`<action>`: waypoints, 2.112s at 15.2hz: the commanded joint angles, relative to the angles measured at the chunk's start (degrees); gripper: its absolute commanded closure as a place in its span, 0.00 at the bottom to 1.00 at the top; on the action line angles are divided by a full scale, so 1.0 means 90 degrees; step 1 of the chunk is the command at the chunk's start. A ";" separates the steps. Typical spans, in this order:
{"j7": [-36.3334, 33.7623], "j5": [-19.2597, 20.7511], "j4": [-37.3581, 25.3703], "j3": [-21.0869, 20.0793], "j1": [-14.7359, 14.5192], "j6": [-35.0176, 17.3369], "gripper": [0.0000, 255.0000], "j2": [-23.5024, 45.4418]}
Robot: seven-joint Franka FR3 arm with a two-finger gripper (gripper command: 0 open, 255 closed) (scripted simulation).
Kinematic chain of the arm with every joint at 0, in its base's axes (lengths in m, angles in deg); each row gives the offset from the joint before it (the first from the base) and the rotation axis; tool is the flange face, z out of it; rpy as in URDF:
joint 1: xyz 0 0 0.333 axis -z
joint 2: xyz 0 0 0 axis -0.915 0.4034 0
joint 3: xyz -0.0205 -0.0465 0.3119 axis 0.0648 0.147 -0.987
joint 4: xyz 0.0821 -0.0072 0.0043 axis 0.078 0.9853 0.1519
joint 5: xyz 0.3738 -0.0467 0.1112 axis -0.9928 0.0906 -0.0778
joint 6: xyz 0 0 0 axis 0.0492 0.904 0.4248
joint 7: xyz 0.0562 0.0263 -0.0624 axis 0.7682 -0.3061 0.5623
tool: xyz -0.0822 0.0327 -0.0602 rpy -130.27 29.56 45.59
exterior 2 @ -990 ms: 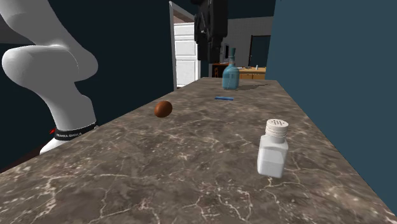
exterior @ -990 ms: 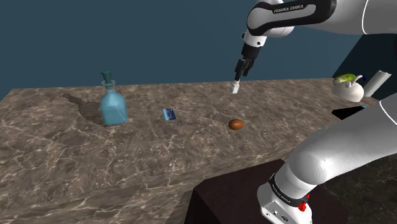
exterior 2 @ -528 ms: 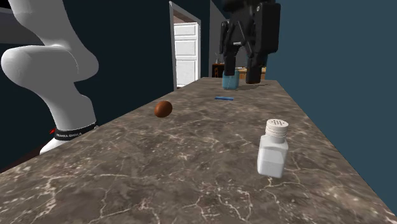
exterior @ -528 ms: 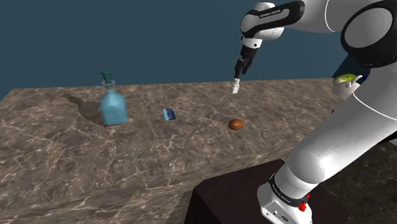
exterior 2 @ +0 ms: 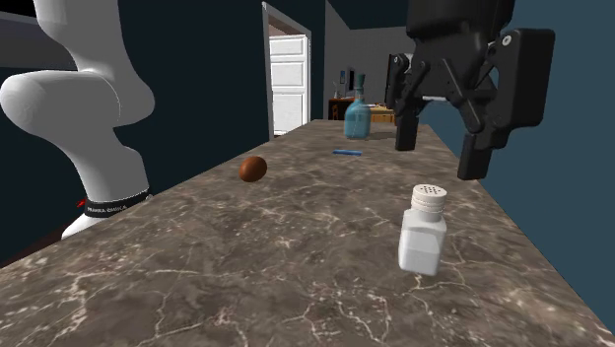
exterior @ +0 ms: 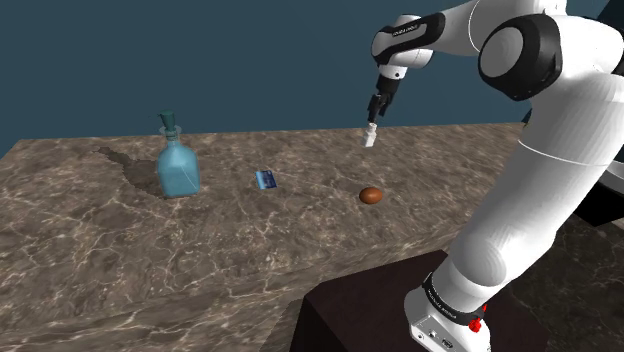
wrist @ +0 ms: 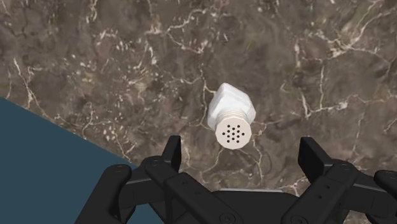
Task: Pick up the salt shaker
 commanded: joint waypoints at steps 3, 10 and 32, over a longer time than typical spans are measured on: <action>0.0052 -0.0066 0.0171 -0.0008 0.0018 -0.0317 0.00 0.0151; 0.0071 -0.0101 0.0312 -0.0018 0.0020 -0.0526 1.00 0.0224; -0.0026 0.0042 -0.0624 0.0015 0.0009 0.0685 1.00 -0.0072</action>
